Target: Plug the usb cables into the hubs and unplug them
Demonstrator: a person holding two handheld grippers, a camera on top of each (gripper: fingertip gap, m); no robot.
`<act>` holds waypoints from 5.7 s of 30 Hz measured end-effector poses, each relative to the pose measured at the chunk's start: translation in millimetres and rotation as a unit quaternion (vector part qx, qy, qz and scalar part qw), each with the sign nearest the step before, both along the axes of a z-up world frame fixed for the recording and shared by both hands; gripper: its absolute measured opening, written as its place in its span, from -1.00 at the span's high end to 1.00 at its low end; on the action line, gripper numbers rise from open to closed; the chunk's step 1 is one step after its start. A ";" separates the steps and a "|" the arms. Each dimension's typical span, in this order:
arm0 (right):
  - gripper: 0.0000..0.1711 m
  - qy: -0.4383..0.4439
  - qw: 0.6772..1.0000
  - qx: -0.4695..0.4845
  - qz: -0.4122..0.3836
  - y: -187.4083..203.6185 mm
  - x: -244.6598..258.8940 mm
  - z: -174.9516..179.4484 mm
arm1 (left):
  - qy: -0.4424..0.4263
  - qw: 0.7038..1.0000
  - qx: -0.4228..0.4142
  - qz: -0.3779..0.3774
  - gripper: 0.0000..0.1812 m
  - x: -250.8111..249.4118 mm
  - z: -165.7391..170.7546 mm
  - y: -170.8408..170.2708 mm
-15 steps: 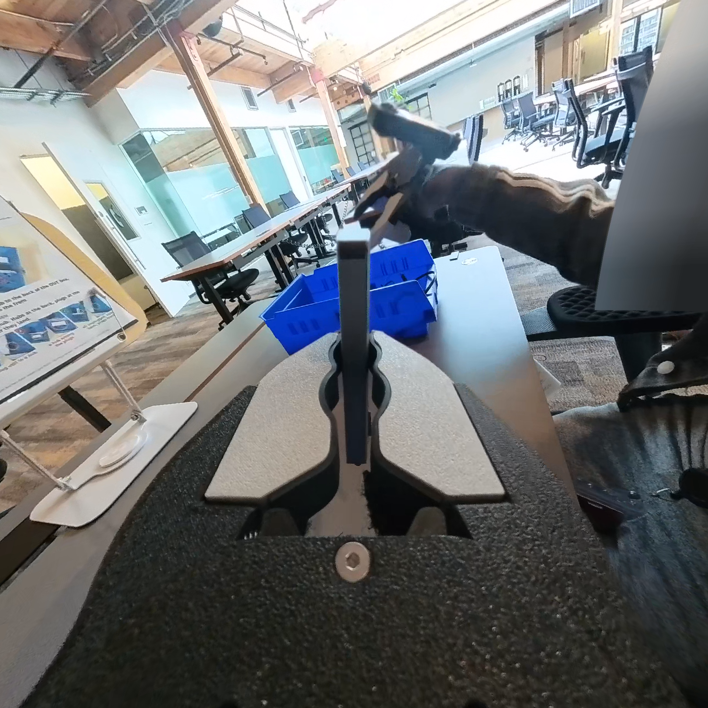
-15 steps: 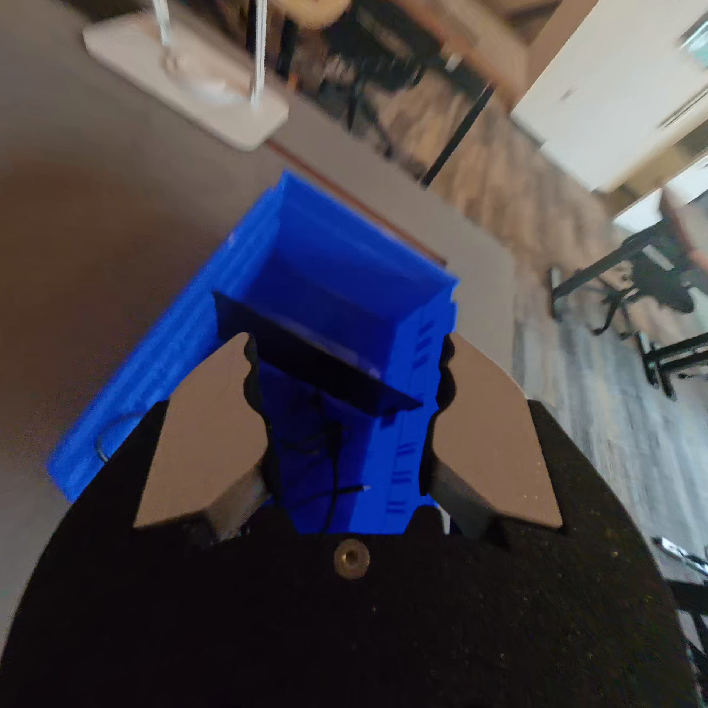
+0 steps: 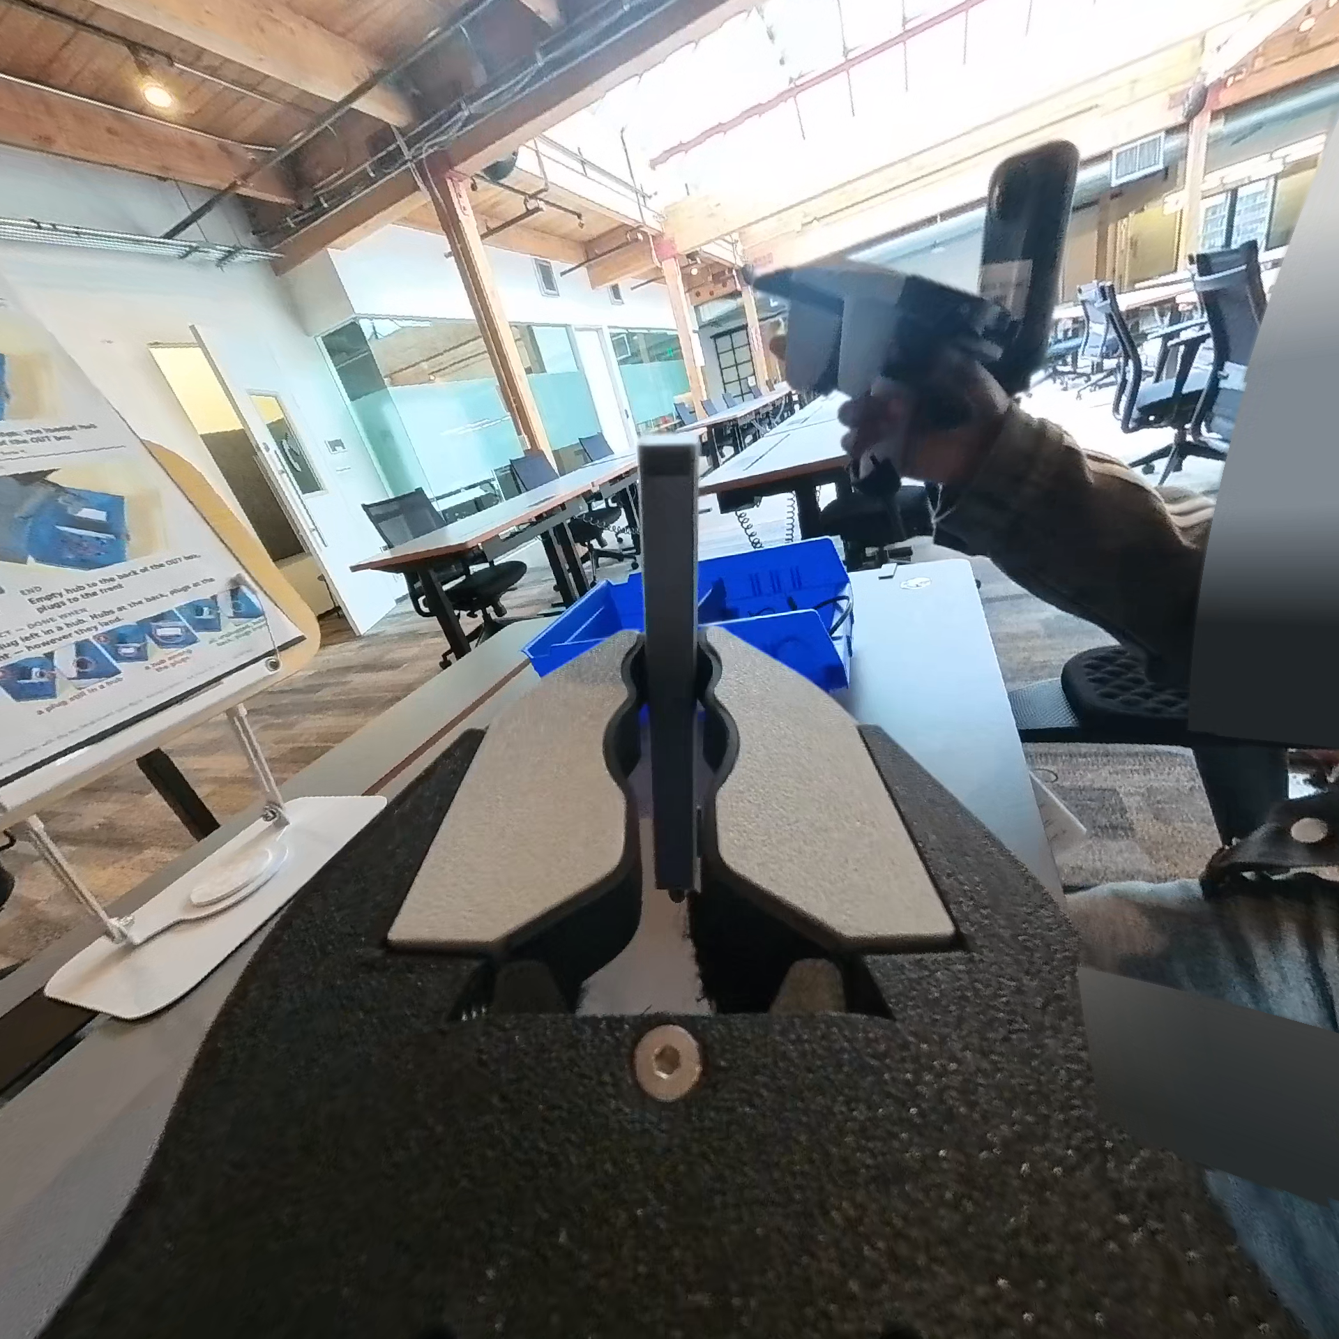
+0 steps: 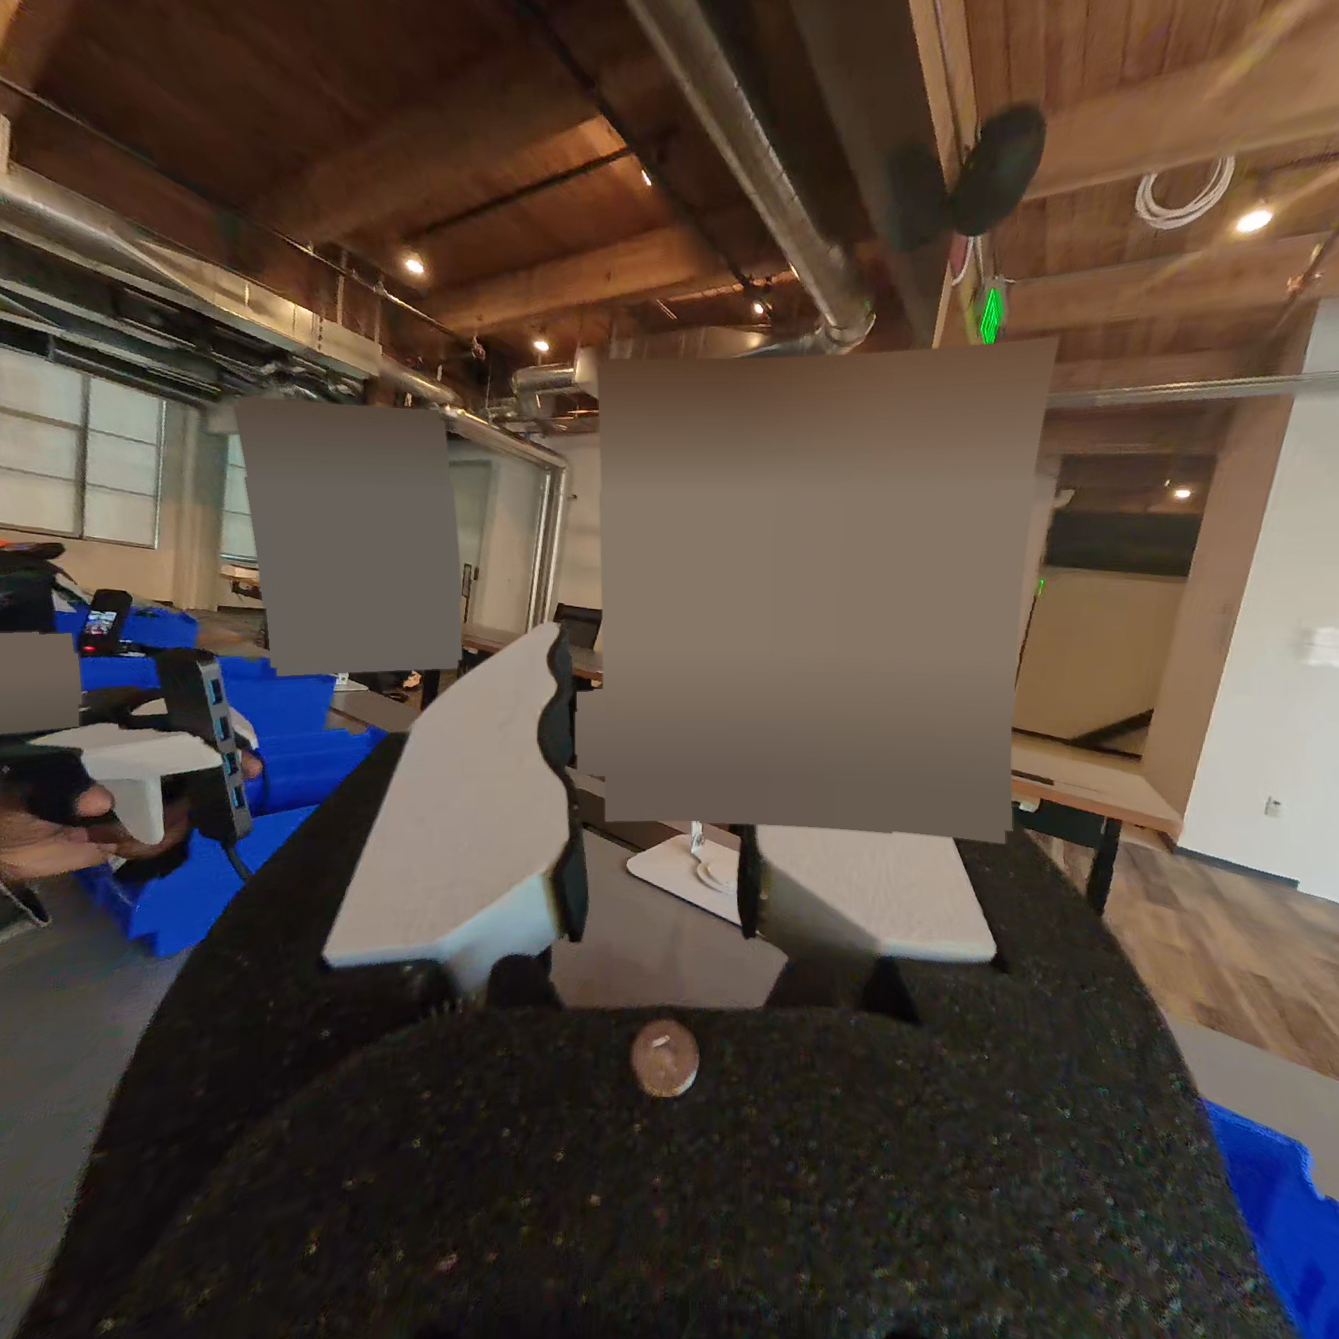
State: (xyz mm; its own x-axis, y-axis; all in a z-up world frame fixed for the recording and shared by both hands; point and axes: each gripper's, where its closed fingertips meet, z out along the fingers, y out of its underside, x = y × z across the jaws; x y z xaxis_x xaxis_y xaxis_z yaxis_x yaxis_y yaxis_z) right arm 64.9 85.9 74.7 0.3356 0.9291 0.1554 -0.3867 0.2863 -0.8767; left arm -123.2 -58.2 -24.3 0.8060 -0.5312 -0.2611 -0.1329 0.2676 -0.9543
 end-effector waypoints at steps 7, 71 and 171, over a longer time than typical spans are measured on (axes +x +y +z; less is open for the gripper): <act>0.35 -0.034 0.997 -0.005 0.072 -23.3 -26.1 -18.0 | -0.024 1.000 0.015 -0.013 0.87 2.1 6.4 -2.4; 0.78 -0.641 0.751 0.148 -0.063 230.5 -41.0 -216.6 | -0.025 0.896 -0.125 0.426 0.78 -207.7 -20.6 -88.8; 0.81 -0.047 0.915 -0.200 0.348 -81.0 -115.0 -81.0 | 0.273 0.926 0.089 0.245 0.33 51.8 15.0 53.6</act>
State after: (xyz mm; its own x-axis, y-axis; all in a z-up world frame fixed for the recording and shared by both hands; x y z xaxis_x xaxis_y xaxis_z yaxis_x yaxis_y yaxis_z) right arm -50.1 4.9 -6.3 -0.3560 0.9016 -0.2457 -0.2700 -0.3509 -0.8966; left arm -71.4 -4.5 -9.3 0.6613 -0.0467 -0.7487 -0.7291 0.1943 -0.6562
